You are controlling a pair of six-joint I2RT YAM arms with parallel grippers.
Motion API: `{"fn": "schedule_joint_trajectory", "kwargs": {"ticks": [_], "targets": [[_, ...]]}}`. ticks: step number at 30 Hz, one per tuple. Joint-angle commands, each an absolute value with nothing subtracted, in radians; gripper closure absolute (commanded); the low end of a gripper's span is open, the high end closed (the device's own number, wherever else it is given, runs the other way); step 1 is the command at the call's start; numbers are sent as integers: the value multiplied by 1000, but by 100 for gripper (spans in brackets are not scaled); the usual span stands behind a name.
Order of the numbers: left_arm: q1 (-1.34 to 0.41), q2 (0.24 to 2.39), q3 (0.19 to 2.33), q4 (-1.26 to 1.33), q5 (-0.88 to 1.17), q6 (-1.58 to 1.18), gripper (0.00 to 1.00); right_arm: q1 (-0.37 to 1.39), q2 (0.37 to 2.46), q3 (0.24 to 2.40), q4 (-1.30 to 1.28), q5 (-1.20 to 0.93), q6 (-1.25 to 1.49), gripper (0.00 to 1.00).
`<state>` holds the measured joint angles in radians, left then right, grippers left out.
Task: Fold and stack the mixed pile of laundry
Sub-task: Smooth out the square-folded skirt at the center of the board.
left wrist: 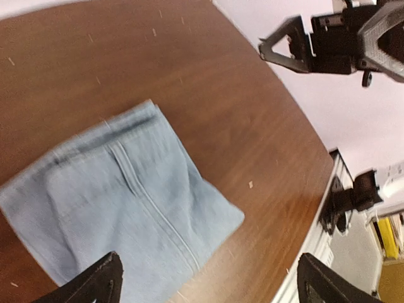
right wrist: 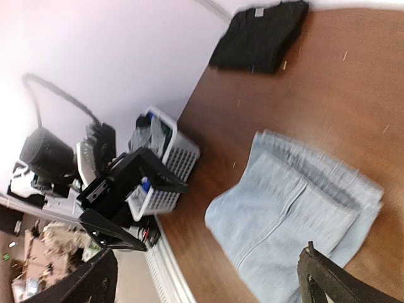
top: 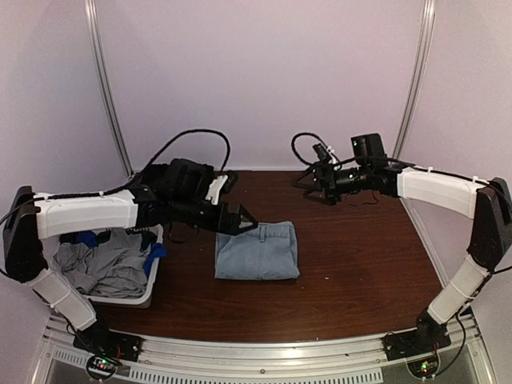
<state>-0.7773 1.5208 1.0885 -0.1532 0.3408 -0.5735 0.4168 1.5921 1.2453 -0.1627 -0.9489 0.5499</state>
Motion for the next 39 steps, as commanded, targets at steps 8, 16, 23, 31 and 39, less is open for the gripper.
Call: {"fn": "schedule_joint_trajectory", "kwargs": {"ticks": [8,16,23,31,39], "targets": [[-800,1813,942,281,577,-858,2,603,1811,965,332,-1133,955,0],[-738,1888,824,306,534,-909,2,541,2010,872,304,-1074,874,2],[-729,1709,894,113,549,-759,2,518,1842,892,44,-1067,687,2],[-720,1881,1196,96,619,-753,3,501,1787,1123,41,-1066,753,1],[-631,2064,1258,184,596,-812,7,500,2067,1263,352,-1053,990,4]]}}
